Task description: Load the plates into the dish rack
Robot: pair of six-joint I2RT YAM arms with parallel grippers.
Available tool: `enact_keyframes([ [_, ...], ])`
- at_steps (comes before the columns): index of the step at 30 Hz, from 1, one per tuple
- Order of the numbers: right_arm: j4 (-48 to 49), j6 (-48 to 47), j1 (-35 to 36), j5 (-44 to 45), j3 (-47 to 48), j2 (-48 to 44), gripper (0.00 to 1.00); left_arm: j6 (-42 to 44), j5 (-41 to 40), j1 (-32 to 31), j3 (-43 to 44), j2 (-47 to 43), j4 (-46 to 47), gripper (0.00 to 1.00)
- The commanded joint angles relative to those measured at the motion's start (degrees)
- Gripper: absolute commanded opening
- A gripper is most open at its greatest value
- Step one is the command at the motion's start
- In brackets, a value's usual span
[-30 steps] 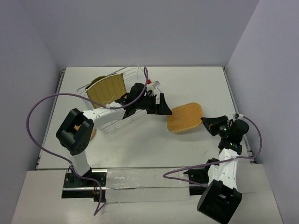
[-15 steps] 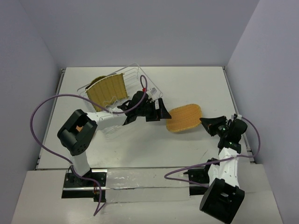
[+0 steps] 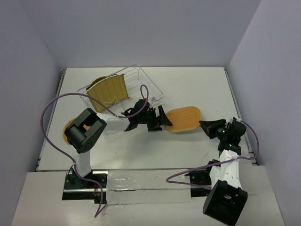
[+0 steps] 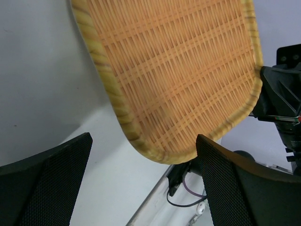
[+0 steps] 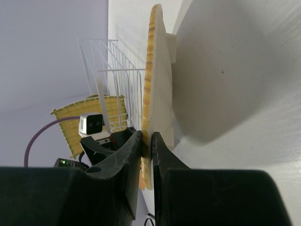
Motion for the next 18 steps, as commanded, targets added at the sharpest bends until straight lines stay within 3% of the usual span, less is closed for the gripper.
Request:
enact_keyframes([
  [1, 4.8, 3.2, 1.4, -1.0, -0.1, -1.8, 0.00, -2.8, 1.0, -1.0, -0.1, -0.5, 4.8, 0.99],
  [15, 4.4, 8.2, 4.9, -1.2, -3.9, -6.7, 0.00, -7.1, 2.6, -1.6, 0.4, 1.2, 10.2, 0.96],
  [18, 3.7, 8.6, 6.2, -1.7, -4.7, -7.1, 0.00, -7.5, 2.3, -1.7, 0.5, 1.0, 11.2, 0.89],
])
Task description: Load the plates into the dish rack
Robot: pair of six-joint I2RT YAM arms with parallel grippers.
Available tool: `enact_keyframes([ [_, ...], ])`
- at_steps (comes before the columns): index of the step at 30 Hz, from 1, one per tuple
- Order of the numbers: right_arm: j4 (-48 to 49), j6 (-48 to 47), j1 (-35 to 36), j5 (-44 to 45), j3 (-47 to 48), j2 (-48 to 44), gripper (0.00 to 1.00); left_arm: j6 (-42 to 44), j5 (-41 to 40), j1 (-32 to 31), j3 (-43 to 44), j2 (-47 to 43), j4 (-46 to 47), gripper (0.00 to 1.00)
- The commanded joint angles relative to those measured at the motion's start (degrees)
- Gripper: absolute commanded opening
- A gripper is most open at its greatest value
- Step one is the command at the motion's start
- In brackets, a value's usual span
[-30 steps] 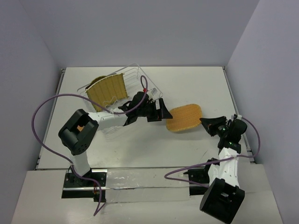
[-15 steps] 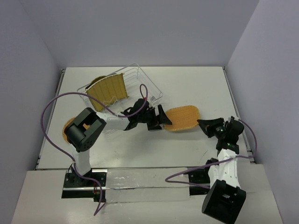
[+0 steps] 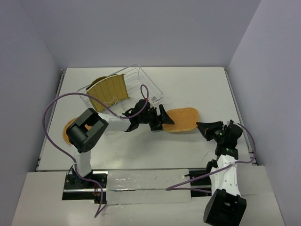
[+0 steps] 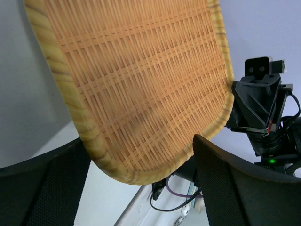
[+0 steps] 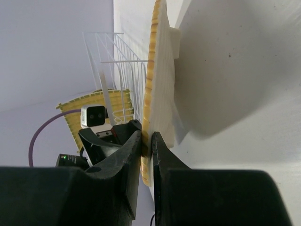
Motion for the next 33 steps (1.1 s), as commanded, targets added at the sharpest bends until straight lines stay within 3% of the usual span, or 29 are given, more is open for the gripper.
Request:
enact_keyframes([
  [1, 2.6, 2.6, 2.4, -3.6, -1.2, -1.4, 0.00, -2.4, 1.6, -0.9, 0.6, 0.0, 5.9, 0.88],
  [11, 1.1, 3.1, 5.6, -5.0, -4.0, -4.0, 0.00, -1.2, 4.6, -1.1, 5.5, 2.0, 6.7, 0.35],
  [12, 1.1, 2.5, 5.6, -5.0, -4.0, -4.1, 0.00, -1.1, 4.6, -1.1, 5.8, 2.0, 6.7, 0.34],
  [16, -1.8, -1.4, 5.8, -4.7, -1.0, -4.3, 0.00, 0.0, 6.0, -1.1, 7.8, 2.5, 6.5, 0.02],
  [25, -5.7, -10.9, 6.1, -3.6, 3.9, -5.8, 0.01, 12.5, 11.5, -1.9, 9.0, -4.5, 10.6, 0.00],
  [33, -5.6, -16.0, 6.1, -3.8, 6.1, -9.6, 0.20, 17.1, 15.9, -1.9, 10.2, -11.6, 13.6, 0.00],
])
